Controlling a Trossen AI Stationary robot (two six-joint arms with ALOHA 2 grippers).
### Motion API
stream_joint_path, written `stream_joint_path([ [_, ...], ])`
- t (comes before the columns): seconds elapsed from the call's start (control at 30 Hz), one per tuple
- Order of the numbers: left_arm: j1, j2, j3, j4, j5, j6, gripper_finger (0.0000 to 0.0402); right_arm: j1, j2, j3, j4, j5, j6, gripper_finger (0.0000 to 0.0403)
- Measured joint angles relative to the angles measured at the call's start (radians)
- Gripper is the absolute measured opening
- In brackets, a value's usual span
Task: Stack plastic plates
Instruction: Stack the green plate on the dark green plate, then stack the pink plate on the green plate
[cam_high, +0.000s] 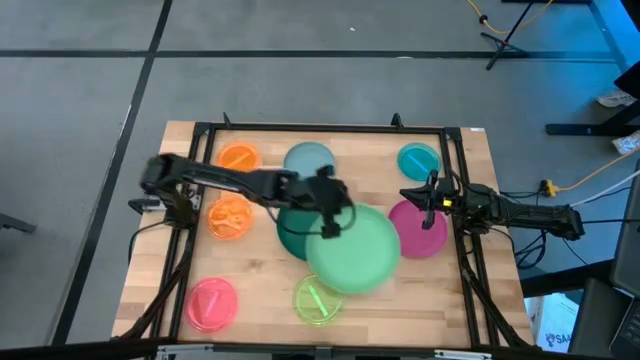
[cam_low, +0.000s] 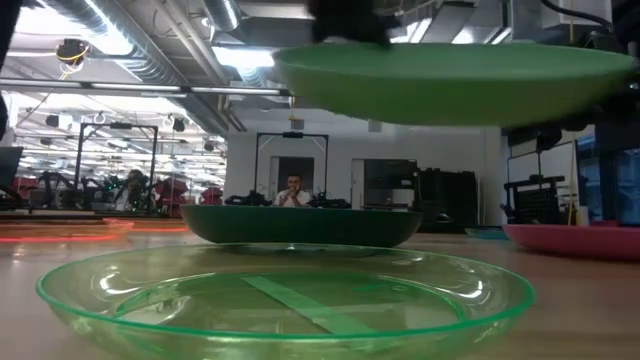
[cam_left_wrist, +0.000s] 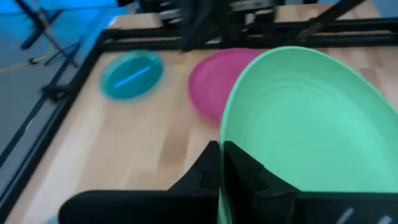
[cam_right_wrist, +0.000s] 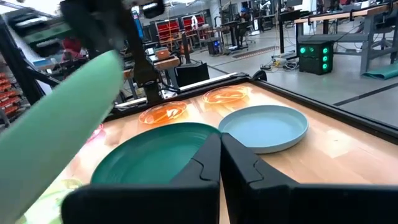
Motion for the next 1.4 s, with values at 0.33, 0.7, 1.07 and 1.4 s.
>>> stream_joint_path([
  [0.33,0.165,-0.345,-0.496,0.253,-0.019,-0.087,0.0,-0.001,0.0,0.0,0.015,0.046,0.011,0.0001],
  [0.7,0.253,-0.353,-0.79,0.427,-0.003,-0.118,0.0,-0.001,0.0,0.0,0.019,0.081,-0.013,0.0001],
  [1.07,0.245,-0.353,-0.921,0.62,0.005,-0.175,0.0034,-0.001,0.0,0.0,0.014,0.072,0.008,0.0001],
  [1.4,0.244,-0.342,-0.921,0.627,0.005,-0.189,0.0128,-0.001,0.0,0.0,0.008,0.052,0.018,0.0001],
])
